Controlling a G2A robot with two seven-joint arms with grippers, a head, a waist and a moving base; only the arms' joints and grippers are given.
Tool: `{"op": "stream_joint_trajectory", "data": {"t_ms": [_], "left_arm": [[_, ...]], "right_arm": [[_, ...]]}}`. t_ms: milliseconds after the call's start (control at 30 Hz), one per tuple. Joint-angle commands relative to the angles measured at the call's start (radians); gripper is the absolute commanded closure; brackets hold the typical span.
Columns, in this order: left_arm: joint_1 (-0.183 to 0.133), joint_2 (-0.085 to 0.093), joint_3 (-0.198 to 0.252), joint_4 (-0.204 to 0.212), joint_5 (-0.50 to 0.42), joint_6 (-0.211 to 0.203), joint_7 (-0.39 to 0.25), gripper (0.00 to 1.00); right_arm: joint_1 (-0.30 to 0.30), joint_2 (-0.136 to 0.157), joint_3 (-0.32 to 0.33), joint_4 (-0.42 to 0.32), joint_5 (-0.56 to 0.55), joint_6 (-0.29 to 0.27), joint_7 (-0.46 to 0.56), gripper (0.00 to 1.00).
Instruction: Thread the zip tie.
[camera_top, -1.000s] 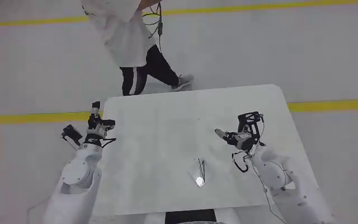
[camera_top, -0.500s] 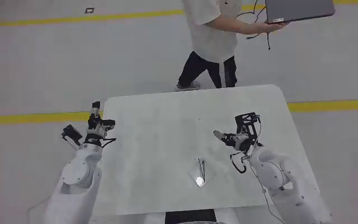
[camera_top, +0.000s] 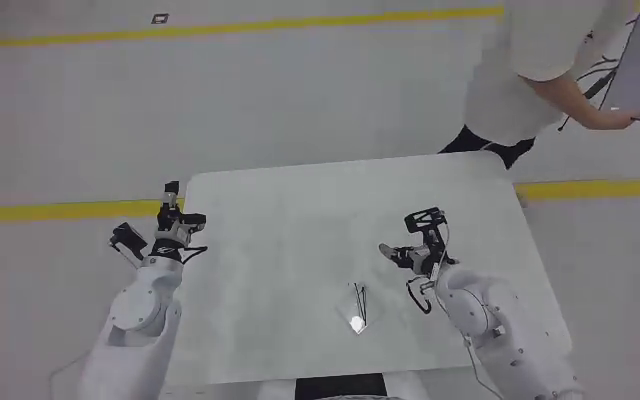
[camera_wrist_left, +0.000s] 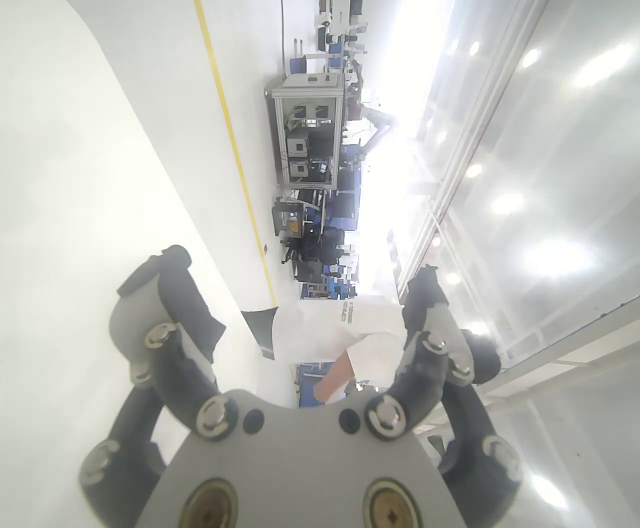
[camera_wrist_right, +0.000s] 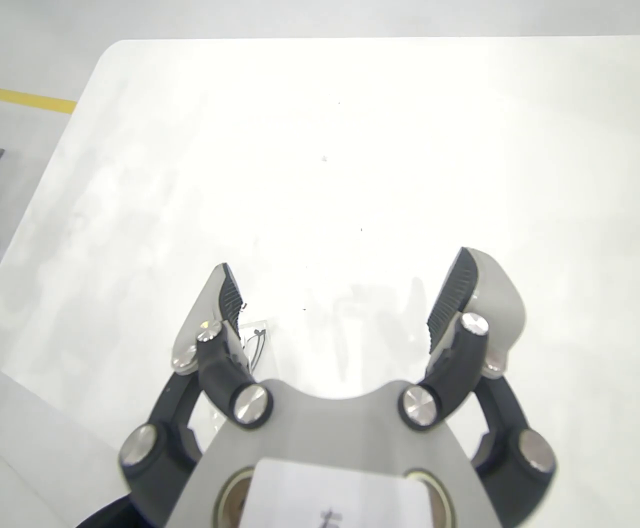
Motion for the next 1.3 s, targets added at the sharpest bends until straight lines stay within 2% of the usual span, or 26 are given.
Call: {"op": "stream_joint_trajectory", "data": {"t_ms": [0,133,267,1267], "left_arm": [[0.000,0.000,0.000,0.000,0.000,0.000,0.000,0.00],[0.000,0.000,0.000,0.000,0.000,0.000,0.000,0.00],[0.000,0.000,0.000,0.000,0.000,0.000,0.000,0.00],[0.000,0.000,0.000,0.000,0.000,0.000,0.000,0.00]], "right_arm": [[0.000,0.000,0.000,0.000,0.000,0.000,0.000,0.00],[0.008,0.000,-0.015,0.025,-0.067,0.023,0.033,0.00],[0.025,-0.003,-0.035,0.031,-0.085,0.035,0.087,0.00],[0.025,-0.003,-0.035,0.031,-0.085,0.035,0.087,0.00]]}}
